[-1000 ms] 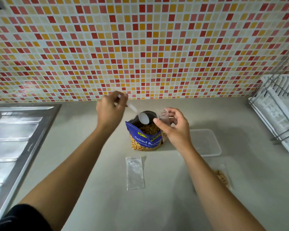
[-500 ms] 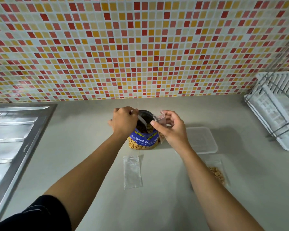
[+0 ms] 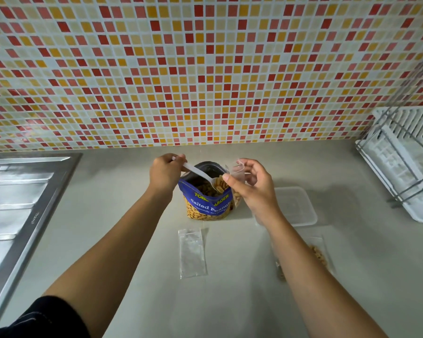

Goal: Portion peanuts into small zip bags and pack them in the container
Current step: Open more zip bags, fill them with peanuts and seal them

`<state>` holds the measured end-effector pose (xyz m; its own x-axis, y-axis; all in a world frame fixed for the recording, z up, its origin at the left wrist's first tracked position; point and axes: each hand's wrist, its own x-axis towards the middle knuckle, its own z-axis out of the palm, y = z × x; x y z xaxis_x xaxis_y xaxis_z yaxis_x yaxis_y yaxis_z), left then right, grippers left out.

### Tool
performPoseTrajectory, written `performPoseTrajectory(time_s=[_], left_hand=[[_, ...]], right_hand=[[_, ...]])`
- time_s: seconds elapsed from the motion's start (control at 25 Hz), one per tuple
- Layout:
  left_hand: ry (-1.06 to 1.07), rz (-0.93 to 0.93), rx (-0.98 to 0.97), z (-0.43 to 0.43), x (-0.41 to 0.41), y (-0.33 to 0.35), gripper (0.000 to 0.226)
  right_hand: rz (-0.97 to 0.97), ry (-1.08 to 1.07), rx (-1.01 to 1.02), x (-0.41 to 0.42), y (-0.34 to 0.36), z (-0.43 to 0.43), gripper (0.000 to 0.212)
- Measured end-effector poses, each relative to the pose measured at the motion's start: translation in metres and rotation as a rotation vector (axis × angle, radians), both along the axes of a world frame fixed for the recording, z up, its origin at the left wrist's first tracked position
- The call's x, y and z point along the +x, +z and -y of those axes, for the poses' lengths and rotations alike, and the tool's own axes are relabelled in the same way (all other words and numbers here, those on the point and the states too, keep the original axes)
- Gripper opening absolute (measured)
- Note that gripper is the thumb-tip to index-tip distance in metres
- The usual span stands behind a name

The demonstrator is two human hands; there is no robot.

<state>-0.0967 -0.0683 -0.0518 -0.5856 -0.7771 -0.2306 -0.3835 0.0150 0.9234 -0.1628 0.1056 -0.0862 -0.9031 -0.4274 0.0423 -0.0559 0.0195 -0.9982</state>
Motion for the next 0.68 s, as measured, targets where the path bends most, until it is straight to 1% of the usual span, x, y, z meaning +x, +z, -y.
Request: performPoseTrajectory(time_s=[0.16, 0.28, 0.4, 0.56, 0.68], left_hand=[[0.054, -0.044, 0.055, 0.019, 0.011, 0.003, 0.029], [0.071, -0.055, 0.089, 0.028, 0.018, 0.001, 0.03], [0.096, -0.075, 0.116, 0.034, 0.022, 0.004, 0.028], [0.164, -0.173, 0.157, 0.045, 0.024, 0.021, 0.017], [0.145, -0.199, 0.134, 0.047, 0.024, 0.036, 0.017]], right_hand=[[-0.055, -0.01, -0.022, 0.0, 0.008, 0.0, 0.04], [-0.097, 0.003, 0.011, 0.003, 0.015, 0.001, 0.04], [-0.174, 0.01, 0.133, 0.006, 0.02, 0.001, 0.043], [-0.272, 0.051, 0.343, 0.007, 0.021, 0.003, 0.048], [-0.361, 0.06, 0.439, 0.009, 0.021, 0.008, 0.048]])
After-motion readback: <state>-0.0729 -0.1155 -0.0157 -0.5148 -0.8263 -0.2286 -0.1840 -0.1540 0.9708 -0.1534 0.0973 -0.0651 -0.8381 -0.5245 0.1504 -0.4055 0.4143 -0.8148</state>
